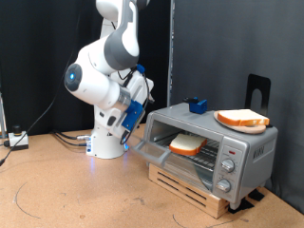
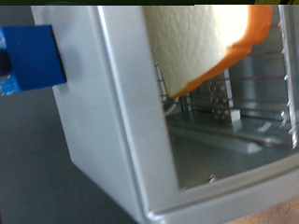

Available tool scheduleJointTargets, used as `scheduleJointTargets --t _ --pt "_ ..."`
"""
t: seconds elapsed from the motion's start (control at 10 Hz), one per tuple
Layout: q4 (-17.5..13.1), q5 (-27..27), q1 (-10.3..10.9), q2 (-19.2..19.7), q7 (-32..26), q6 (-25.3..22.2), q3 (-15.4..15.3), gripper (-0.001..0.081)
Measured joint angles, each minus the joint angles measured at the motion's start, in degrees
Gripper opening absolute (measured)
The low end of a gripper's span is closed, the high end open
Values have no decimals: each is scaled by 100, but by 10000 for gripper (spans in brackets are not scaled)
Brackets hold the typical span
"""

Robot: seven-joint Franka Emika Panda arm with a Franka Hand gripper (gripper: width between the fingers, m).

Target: Make a piece of toast with the oven

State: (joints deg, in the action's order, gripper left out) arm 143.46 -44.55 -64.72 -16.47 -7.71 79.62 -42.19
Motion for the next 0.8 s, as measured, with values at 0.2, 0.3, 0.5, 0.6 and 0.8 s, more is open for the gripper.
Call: scheduleJointTargets --t 0.2,0.3,0.5,0.6,0.8 --pt "49 -7 3 -359 7 -263 34 807" --pt "66 -31 4 -481 11 -315 38 807" --pt "82 -308 -33 -536 201 -54 37 807" --pt "81 -445 -105 -462 384 331 8 807" --pt "75 -491 -301 -149 570 987 -40 807"
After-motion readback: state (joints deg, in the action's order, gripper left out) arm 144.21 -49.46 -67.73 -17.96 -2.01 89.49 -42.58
